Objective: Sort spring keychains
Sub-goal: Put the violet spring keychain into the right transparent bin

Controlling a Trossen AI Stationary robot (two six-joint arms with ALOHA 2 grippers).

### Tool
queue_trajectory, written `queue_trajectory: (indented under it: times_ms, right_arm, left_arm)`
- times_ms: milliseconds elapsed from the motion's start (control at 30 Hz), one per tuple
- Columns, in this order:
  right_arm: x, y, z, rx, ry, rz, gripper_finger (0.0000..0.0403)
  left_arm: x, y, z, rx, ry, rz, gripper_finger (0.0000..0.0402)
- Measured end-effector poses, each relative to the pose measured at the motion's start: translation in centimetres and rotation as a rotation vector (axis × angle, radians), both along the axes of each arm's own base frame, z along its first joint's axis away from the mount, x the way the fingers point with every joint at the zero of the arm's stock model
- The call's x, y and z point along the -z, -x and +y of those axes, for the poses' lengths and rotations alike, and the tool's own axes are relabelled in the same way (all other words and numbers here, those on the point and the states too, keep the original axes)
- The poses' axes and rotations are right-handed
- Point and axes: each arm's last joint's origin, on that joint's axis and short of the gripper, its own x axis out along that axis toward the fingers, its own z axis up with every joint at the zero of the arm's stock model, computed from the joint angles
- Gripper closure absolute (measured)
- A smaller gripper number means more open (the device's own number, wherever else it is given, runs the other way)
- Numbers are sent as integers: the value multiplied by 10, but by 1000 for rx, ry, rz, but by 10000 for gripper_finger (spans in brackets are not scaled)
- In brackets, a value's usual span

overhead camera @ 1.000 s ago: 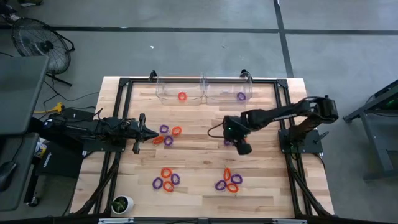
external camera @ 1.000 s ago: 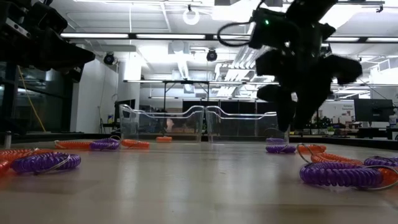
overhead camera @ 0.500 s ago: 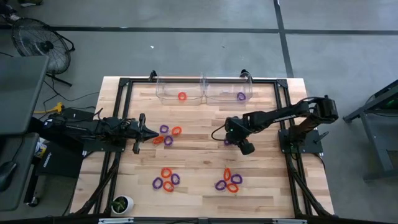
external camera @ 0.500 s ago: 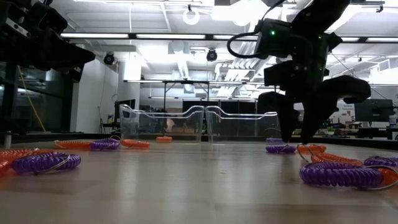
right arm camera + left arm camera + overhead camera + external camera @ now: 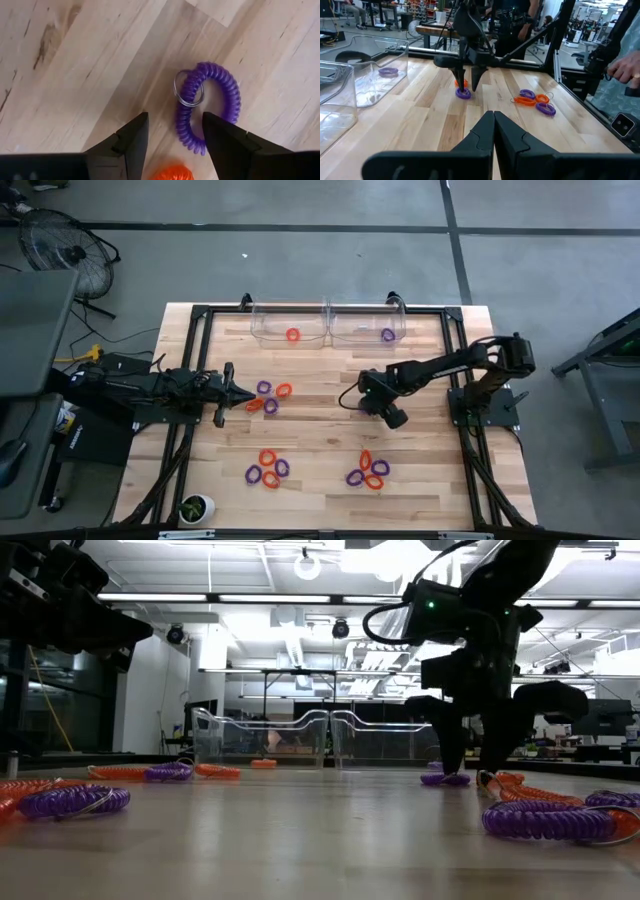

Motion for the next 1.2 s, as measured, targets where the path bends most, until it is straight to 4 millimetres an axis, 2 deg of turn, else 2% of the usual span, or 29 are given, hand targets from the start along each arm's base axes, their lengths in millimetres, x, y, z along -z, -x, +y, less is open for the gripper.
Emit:
queue_trajectory:
  times_ms: [300, 667, 800, 1000, 1200]
  right_arm:
    - [9, -2, 0, 16, -32, 41, 232]
    - [13, -1, 1, 62, -55, 71, 352]
    - [13, -1, 1, 132, -71, 80, 389]
    - [10, -2, 0, 239, -92, 98, 396]
    - [-4, -9, -1, 320, -66, 94, 400]
  left_arm:
    - [0, 0, 0, 0, 0, 0, 401]
    - [0, 0, 0, 0, 0, 0, 401]
    - [0, 0, 0, 0, 0, 0, 401]
    - [0, 0, 0, 0, 0, 0, 401]
    - [0, 0, 0, 0, 0, 0, 401]
